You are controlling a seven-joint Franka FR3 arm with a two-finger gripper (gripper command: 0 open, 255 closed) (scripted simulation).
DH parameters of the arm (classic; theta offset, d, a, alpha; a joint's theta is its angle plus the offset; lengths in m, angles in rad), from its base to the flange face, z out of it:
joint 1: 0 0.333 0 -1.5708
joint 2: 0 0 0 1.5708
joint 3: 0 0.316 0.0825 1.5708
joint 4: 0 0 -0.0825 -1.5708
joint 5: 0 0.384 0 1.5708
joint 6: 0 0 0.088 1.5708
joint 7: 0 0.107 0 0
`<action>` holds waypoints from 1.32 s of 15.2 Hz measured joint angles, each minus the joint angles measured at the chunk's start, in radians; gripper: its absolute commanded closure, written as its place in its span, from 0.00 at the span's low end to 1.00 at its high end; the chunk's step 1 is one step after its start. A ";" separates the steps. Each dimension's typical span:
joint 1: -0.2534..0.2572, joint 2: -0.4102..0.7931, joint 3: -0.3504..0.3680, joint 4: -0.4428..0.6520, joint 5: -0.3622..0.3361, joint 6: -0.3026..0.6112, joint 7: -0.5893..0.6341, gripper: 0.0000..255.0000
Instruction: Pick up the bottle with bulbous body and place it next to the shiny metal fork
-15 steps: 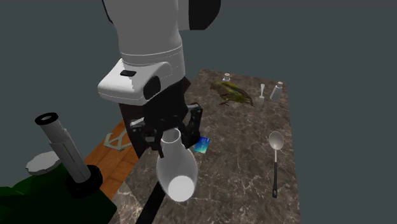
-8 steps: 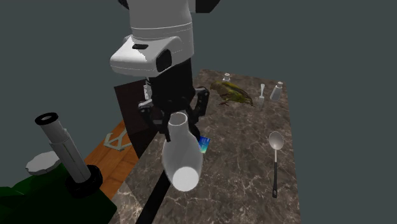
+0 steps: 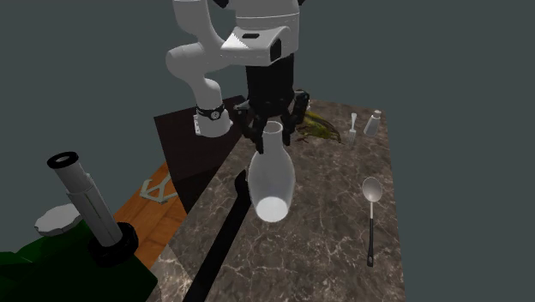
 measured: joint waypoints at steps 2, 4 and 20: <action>0.021 -0.051 0.021 -0.062 -0.013 0.011 0.047 1.00; 0.041 -0.095 0.045 -0.109 -0.023 0.014 0.094 1.00; 0.194 -0.295 0.273 -0.322 -0.025 0.017 0.472 1.00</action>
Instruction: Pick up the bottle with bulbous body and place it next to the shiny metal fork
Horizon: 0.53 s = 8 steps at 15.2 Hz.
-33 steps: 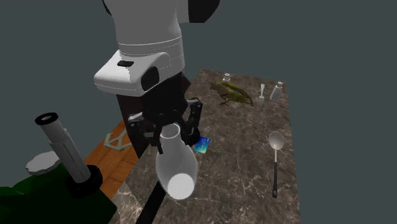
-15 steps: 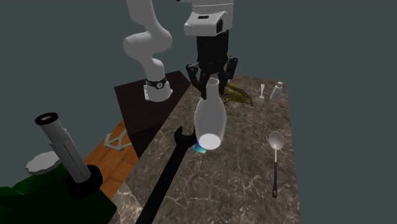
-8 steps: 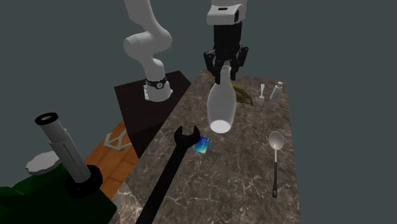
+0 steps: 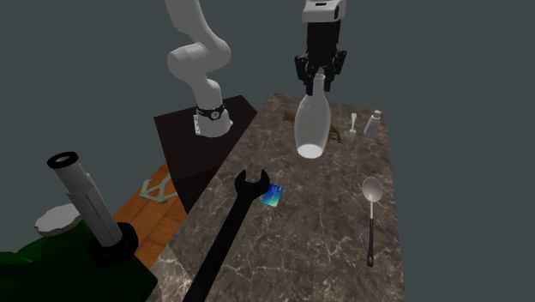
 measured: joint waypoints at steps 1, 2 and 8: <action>0.011 -0.002 0.019 0.004 0.003 -0.006 0.028 1.00; 0.020 -0.011 0.033 0.001 0.006 -0.013 0.050 1.00; 0.077 -0.006 0.134 0.009 0.018 -0.022 0.201 1.00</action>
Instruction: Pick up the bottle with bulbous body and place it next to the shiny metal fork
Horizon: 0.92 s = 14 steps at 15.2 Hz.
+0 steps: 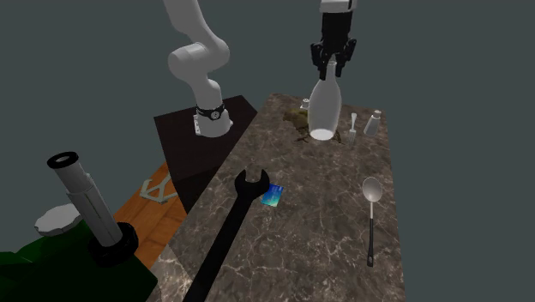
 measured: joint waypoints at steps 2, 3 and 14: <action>0.016 0.010 0.030 0.008 0.001 0.001 0.046 1.00; 0.025 0.016 0.048 0.020 0.002 -0.007 0.072 1.00; 0.119 0.160 0.241 0.180 -0.045 -0.049 0.379 1.00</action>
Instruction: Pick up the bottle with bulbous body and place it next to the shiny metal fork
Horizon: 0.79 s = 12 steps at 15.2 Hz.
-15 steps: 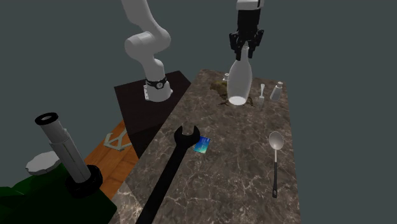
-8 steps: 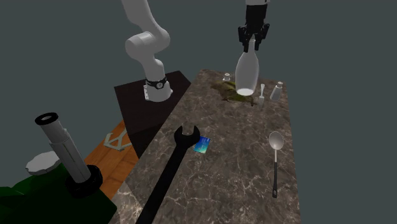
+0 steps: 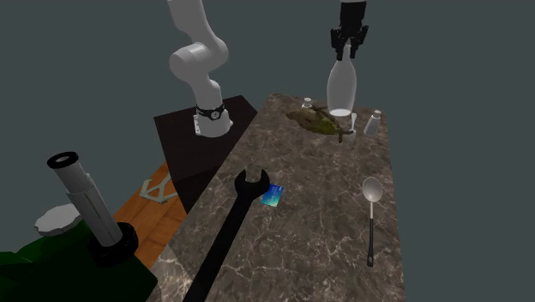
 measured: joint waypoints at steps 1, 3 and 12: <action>0.008 0.020 0.015 0.027 -0.010 -0.012 0.027 1.00; 0.028 0.068 0.047 0.077 -0.036 -0.026 0.087 1.00; 0.174 0.332 0.149 0.366 -0.201 -0.133 0.352 1.00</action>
